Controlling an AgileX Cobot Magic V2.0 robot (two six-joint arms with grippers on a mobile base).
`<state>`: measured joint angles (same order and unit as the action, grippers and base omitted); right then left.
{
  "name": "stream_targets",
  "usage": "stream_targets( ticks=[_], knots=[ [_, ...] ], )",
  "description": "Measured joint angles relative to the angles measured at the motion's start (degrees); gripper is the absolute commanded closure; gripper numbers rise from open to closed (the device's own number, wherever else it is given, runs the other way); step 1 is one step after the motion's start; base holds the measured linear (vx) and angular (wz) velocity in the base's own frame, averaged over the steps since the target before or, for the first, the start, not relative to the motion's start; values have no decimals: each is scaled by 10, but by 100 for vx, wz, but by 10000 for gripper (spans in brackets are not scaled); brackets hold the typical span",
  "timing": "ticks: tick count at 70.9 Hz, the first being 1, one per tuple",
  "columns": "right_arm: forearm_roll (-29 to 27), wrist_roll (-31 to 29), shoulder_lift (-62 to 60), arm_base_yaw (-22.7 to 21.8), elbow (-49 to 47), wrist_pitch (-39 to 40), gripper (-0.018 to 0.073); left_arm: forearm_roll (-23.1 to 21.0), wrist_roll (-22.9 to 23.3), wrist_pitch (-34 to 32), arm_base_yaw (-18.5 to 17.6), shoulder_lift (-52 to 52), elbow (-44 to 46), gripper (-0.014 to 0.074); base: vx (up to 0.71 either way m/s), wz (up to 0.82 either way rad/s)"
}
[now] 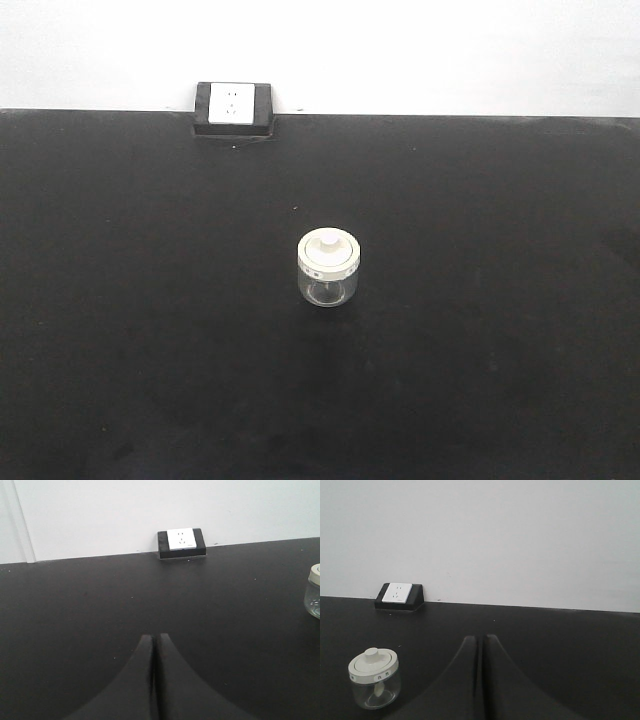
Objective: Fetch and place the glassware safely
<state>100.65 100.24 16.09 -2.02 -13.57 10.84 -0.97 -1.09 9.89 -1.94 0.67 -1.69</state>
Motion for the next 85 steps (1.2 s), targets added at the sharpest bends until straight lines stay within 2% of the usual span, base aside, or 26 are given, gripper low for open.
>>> stream_targets(
  ticks=[9,14,23,34,38,39,41,42,43,44,51,59,60,68,72,80,85],
  knots=[
    [-2,-4,0,0,0,0,562,0,0,0,0,0,0,603,0,0],
    [-24,-26,0,0,0,-2,562,0,0,0,0,0,0,603,0,0],
    [-116,-130,0,0,0,-12,562,0,0,0,0,0,0,603,0,0],
    [-337,-334,0,0,0,-42,562,0,0,0,0,0,0,603,0,0],
    [-428,-422,0,0,0,-57,562,0,0,0,0,0,0,603,0,0],
    [-455,-460,0,0,0,-61,562,0,0,0,0,0,0,603,0,0],
    [-496,-486,0,0,0,-68,562,0,0,0,0,0,0,603,0,0],
    [-523,-525,0,0,0,-73,562,0,0,0,0,0,0,603,0,0],
    [-536,-538,0,0,0,-75,562,0,0,0,0,0,0,603,0,0],
    [-577,-565,0,0,0,-80,562,0,0,0,0,0,0,603,0,0],
    [-739,-723,0,0,0,-119,562,0,0,0,0,0,0,603,0,0],
    [-899,-899,0,0,0,-161,562,0,0,0,0,0,0,603,0,0],
    [-932,-923,0,0,0,-167,562,0,0,0,0,0,0,603,0,0],
    [-1054,-1070,0,0,0,-199,562,0,0,0,0,0,0,603,0,0],
    [-1104,-1126,0,0,0,-205,562,0,0,0,0,0,0,603,0,0],
    [-1176,-1199,0,0,0,-208,562,0,0,0,0,0,0,603,0,0],
    [-1192,-1219,0,0,0,-209,562,0,0,0,0,0,0,603,0,0]
  ],
)
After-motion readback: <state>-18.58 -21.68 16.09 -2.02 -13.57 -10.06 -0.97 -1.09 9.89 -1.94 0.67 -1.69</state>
